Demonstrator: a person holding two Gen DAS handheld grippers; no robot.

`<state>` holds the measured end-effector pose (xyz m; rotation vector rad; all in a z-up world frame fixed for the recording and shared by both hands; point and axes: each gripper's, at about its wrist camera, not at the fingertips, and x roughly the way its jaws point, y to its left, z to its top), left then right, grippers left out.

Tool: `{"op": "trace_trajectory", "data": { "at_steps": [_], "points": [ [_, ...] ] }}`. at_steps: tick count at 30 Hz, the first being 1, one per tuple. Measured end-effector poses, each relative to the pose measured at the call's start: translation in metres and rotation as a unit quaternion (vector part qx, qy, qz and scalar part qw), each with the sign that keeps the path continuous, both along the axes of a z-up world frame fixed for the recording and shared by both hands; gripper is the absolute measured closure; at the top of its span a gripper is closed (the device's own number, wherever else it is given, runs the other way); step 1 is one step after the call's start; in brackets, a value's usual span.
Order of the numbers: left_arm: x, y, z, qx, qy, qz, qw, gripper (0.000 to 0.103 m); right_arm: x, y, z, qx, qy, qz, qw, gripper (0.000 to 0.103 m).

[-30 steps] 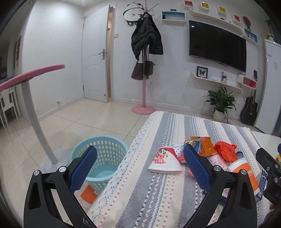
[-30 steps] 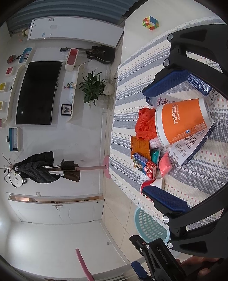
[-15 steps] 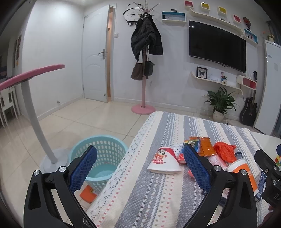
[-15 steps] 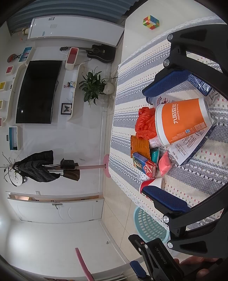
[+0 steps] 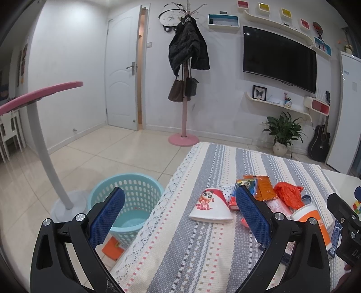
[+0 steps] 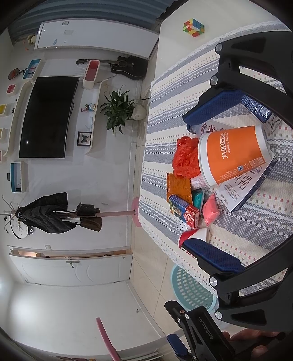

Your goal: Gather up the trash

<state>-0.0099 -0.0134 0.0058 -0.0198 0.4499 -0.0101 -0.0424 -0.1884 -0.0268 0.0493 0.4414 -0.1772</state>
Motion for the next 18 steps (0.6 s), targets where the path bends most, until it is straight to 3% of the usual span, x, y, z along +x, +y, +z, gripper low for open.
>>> {"op": "trace_trajectory", "data": {
  "at_steps": [14, 18],
  "points": [
    [0.001, 0.000, 0.000, 0.000, 0.003, 0.000, 1.0000, 0.007, 0.001, -0.004, -0.002, 0.001, 0.002, -0.002, 1.000, 0.007],
    [0.009, 0.004, 0.000, -0.009, 0.016, 0.000, 0.9998, 0.007, -0.006, -0.023, 0.008, 0.015, -0.025, -0.029, 0.999, 0.015]
  ]
}}
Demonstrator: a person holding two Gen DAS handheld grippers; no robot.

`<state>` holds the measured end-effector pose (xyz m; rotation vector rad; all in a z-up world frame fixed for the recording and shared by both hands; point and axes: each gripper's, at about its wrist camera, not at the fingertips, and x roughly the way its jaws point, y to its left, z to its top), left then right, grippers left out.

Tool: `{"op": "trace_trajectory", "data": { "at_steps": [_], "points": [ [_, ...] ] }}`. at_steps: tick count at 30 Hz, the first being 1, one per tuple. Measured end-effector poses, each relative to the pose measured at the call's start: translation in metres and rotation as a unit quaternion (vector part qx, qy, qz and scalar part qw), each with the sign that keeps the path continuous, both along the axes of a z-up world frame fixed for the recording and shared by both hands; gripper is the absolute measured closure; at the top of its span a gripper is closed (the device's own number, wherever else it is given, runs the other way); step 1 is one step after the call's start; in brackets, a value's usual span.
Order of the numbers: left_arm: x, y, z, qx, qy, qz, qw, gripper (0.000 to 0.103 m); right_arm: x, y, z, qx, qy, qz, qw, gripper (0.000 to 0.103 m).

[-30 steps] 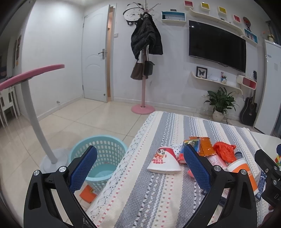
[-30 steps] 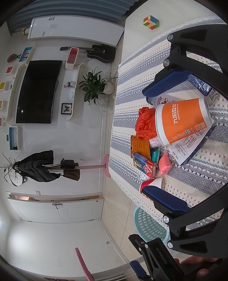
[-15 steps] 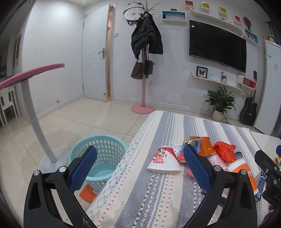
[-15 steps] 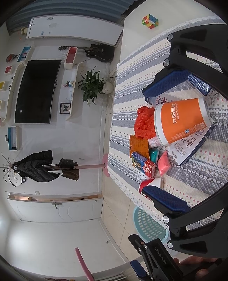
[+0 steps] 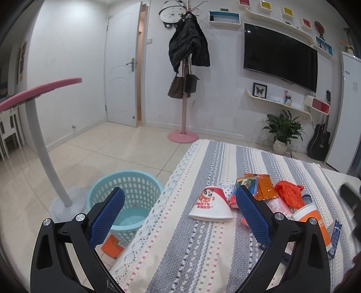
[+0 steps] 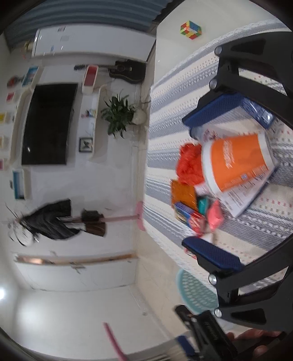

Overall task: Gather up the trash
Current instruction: 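Grasp the white panda paper cup with left tool while right tool grasps blue milk carton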

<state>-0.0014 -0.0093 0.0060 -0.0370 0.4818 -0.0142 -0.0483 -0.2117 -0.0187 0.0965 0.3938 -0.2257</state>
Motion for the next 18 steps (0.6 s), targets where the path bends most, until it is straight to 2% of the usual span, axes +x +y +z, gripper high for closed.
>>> {"op": "trace_trajectory", "data": {
  "at_steps": [5, 8, 10, 12, 16, 18],
  "points": [
    [0.025, 0.011, 0.017, -0.018, 0.010, -0.008, 0.9998, 0.007, -0.002, -0.036, 0.011, -0.004, -0.009, -0.057, 0.998, 0.031],
    [0.051, 0.006, 0.018, -0.034, 0.050, -0.038, 0.9974, 0.007, -0.004, -0.062, 0.011, -0.007, -0.003, -0.095, 0.995, 0.040],
    [0.076, -0.005, 0.007, -0.046, 0.097, -0.079, 0.9911, 0.007, -0.006, -0.087, 0.010, 0.008, 0.005, -0.120, 0.993, 0.042],
    [0.107, -0.018, -0.016, -0.052, 0.155, -0.119, 0.9793, 0.008, -0.007, -0.108, 0.005, 0.021, 0.018, -0.144, 0.989, 0.044],
    [0.147, -0.025, -0.063, -0.079, 0.228, -0.126, 0.9622, 0.009, -0.014, -0.149, -0.016, 0.045, 0.058, -0.182, 0.980, 0.045],
    [0.158, -0.024, -0.081, -0.089, 0.245, -0.126, 0.9573, 0.009, -0.018, -0.157, -0.031, 0.062, 0.080, -0.186, 0.977, 0.045]
  ]
}}
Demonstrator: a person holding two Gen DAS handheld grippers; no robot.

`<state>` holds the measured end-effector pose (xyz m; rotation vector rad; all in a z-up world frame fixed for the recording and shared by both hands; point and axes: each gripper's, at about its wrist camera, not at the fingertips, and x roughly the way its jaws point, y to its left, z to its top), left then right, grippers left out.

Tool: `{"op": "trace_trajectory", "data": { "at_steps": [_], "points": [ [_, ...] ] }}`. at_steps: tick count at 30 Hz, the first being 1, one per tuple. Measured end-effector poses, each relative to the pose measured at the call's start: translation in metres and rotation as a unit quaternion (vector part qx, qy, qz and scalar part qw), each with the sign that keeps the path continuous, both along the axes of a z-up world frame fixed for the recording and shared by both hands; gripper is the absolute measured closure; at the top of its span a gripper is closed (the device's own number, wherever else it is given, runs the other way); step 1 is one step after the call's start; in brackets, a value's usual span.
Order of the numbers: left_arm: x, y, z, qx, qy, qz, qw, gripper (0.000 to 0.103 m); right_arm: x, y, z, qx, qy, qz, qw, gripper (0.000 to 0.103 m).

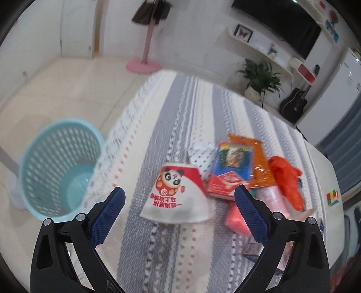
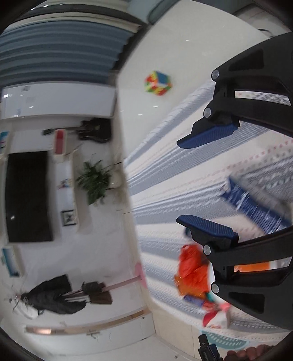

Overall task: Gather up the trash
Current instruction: 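Grasp the white panda paper cup with left tool while right tool grasps blue milk carton, then carry both items to the blue basket and open both tools to drop them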

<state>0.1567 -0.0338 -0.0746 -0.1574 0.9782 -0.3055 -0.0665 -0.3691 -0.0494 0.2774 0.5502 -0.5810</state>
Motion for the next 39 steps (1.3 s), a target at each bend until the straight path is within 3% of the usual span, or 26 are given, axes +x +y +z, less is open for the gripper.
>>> {"op": "trace_trajectory", "data": {
  "at_steps": [4, 8, 10, 12, 22, 24, 28, 29, 32, 33, 34, 39],
  "points": [
    [0.011, 0.000, -0.028, 0.002, 0.022, -0.002, 0.9998, 0.010, -0.001, -0.006, -0.035, 0.054, 0.049, 0.006, 0.997, 0.045],
    [0.018, 0.004, -0.035, -0.004, 0.037, -0.008, 0.9993, 0.010, 0.002, -0.002, -0.050, 0.110, 0.063, 0.023, 0.992, 0.044],
    [0.024, 0.000, -0.040, -0.003, 0.044, -0.013, 0.9989, 0.010, 0.006, 0.005, -0.051, 0.124, 0.071, 0.034, 0.989, 0.032],
    [0.026, -0.003, -0.045, -0.004, 0.050, -0.013, 0.9986, 0.011, 0.011, 0.010, -0.055, 0.141, 0.080, 0.033, 0.986, 0.029],
    [0.030, -0.018, -0.048, 0.041, 0.048, -0.026, 0.9977, 0.030, 0.037, 0.020, -0.081, 0.136, 0.157, 0.011, 0.978, 0.030],
    [0.027, -0.019, -0.046, 0.047, 0.041, -0.024, 0.9978, 0.033, 0.038, 0.019, -0.082, 0.133, 0.162, 0.010, 0.978, 0.037],
    [0.019, -0.022, -0.034, 0.043, 0.017, -0.033, 0.9984, 0.052, 0.037, 0.016, -0.086, 0.133, 0.169, 0.012, 0.977, 0.055],
    [0.016, -0.022, -0.032, 0.043, 0.014, -0.034, 0.9984, 0.053, 0.038, 0.015, -0.088, 0.135, 0.173, 0.014, 0.975, 0.062],
    [0.013, -0.019, -0.029, 0.039, 0.009, -0.037, 0.9985, 0.056, 0.037, 0.011, -0.097, 0.144, 0.186, 0.014, 0.972, 0.071],
    [0.012, -0.017, -0.029, 0.035, 0.007, -0.037, 0.9987, 0.063, 0.036, 0.010, -0.097, 0.138, 0.189, 0.012, 0.972, 0.076],
    [0.012, -0.015, -0.029, 0.028, 0.007, -0.040, 0.9988, 0.076, 0.035, 0.010, -0.096, 0.133, 0.189, 0.013, 0.973, 0.076],
    [0.012, 0.004, -0.023, -0.002, 0.001, -0.035, 0.9994, 0.078, 0.032, 0.014, -0.075, 0.102, 0.160, 0.015, 0.982, 0.076]
  ]
}}
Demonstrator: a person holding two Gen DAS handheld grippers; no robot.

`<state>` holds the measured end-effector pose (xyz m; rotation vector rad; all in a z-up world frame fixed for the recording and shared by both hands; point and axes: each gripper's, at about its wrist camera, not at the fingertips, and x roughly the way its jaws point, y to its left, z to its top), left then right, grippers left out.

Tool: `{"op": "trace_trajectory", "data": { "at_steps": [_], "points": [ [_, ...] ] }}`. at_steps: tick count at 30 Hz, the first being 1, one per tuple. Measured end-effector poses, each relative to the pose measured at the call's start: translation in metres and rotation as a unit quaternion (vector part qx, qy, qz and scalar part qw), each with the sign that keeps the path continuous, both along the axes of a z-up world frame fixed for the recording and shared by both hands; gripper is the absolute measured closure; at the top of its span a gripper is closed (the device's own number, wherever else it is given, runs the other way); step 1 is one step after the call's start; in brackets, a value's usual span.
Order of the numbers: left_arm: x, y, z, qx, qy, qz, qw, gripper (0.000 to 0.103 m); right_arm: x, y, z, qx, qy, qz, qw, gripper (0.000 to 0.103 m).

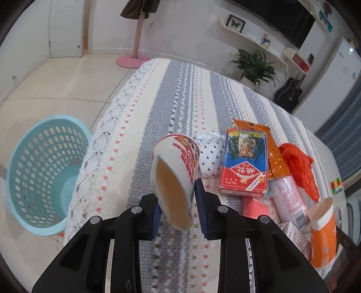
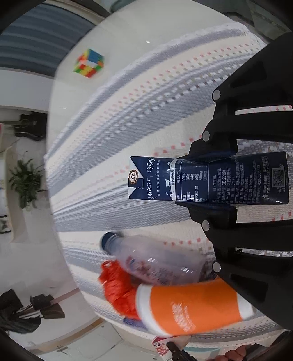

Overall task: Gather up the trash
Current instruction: 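Carry both items to the blue basket and open both tools to drop them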

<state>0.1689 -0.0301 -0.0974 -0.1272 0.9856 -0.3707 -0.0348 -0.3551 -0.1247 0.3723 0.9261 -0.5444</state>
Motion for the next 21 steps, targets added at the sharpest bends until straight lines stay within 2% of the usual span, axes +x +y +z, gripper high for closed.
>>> {"op": "trace_trajectory", "data": {
  "at_steps": [5, 9, 15, 21],
  "points": [
    [-0.004, 0.025, 0.026, -0.044, -0.031, 0.017, 0.9984, 0.078, 0.001, 0.022, 0.051, -0.065, -0.065, 0.028, 0.995, 0.076],
    [-0.007, 0.057, 0.059, -0.060, -0.080, 0.055, 0.9935, 0.078, 0.020, 0.066, 0.104, -0.107, -0.129, 0.091, 0.982, 0.076],
    [-0.013, 0.126, 0.096, -0.074, -0.128, 0.142, 0.9788, 0.078, 0.071, 0.151, 0.149, -0.092, -0.189, 0.213, 0.954, 0.076],
    [-0.011, 0.184, 0.104, -0.067, -0.129, 0.217, 0.9653, 0.078, 0.121, 0.235, 0.162, -0.072, -0.211, 0.308, 0.925, 0.076]
  ]
}}
